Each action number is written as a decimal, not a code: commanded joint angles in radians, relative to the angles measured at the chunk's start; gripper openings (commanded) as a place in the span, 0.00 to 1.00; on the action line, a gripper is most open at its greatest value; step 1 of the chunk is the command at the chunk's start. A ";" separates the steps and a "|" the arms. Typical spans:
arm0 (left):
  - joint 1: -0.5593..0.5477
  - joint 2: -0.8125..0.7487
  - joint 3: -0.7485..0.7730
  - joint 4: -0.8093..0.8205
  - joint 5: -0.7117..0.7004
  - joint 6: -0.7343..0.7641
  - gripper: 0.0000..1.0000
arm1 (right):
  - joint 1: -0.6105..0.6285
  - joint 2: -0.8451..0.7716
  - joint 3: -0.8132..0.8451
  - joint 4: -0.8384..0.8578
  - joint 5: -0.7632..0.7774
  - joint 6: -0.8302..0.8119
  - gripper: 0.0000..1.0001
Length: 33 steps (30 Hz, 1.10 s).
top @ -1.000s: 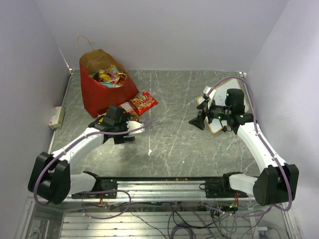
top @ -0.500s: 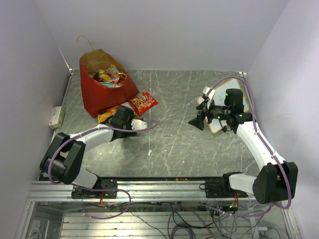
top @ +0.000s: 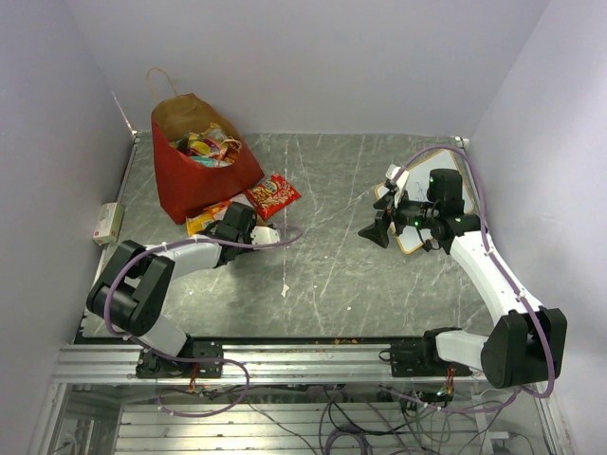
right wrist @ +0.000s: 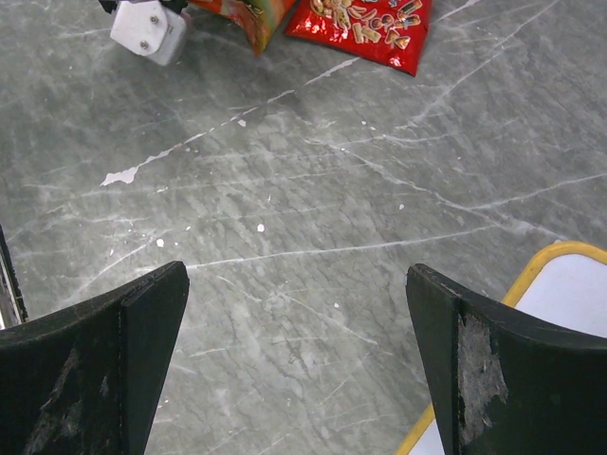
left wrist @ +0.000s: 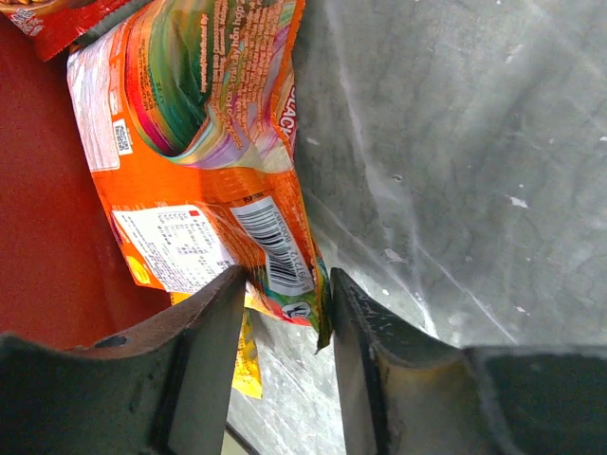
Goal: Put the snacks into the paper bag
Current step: Pick up the snack from the center of the board.
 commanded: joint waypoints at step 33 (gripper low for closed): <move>-0.058 -0.413 0.461 -0.877 0.265 -0.008 0.07 | -0.006 0.013 0.004 -0.006 0.022 -0.021 0.98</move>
